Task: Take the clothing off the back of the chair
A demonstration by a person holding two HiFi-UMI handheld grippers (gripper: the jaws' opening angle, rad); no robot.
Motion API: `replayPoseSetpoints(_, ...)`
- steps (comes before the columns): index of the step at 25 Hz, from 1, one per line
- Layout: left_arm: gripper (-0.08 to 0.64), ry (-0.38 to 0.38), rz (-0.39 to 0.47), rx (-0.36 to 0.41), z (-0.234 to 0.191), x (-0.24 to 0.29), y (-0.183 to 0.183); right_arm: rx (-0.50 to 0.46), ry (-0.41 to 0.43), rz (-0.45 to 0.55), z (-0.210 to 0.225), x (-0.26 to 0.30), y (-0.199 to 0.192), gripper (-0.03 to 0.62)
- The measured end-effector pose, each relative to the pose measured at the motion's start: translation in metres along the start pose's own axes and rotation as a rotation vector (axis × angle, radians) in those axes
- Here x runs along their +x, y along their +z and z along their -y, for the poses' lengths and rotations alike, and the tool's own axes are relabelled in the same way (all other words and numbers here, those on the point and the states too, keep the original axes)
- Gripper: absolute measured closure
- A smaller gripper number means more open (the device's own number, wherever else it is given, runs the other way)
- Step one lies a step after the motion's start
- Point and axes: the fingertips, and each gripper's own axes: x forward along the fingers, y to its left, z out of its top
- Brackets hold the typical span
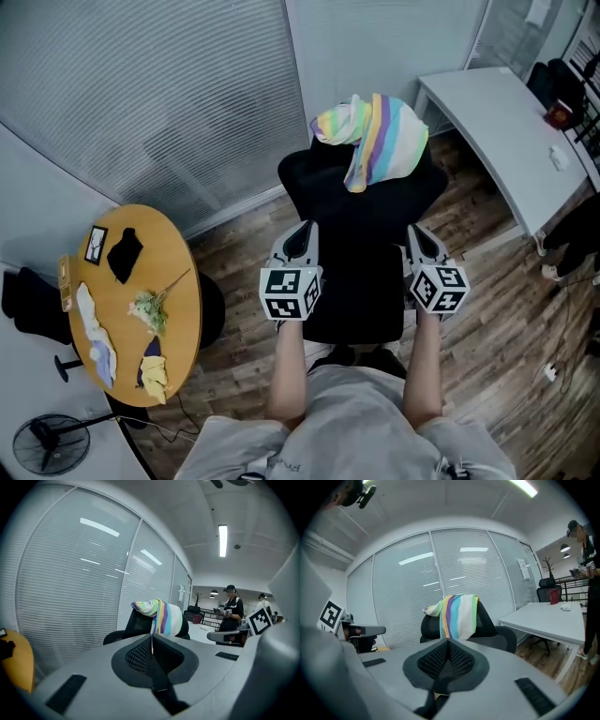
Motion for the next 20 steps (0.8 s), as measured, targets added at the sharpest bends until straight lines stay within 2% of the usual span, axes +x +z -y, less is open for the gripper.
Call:
replayPoseSetpoints(5, 0.531, -0.003, 0.017, -0.022, -0.005, 0.013, 0.005, -0.019, -0.021, 0.009, 0.008, 0.015, 0.01, 0.571)
replayPoseSetpoints(11, 0.529, 0.017, 0.032, -0.029, -0.01, 0.033, 0.013, -0.048, -0.006, 0.012, 0.017, 0.041, 0.028, 0.571)
replayPoseSetpoints(14, 0.529, 0.009, 0.035, -0.002, -0.004, 0.05, 0.022, -0.074, 0.031, 0.018, 0.023, 0.054, 0.041, 0.569)
replayPoseSetpoints(17, 0.528, -0.022, 0.042, 0.046, 0.0, 0.071, 0.042, -0.144, 0.088, 0.007, 0.027, 0.067, 0.058, 0.566)
replayPoseSetpoints(20, 0.508, -0.046, 0.048, 0.093, 0.001, 0.098, 0.065, -0.22, 0.128, -0.005, 0.037, 0.081, 0.078, 0.526)
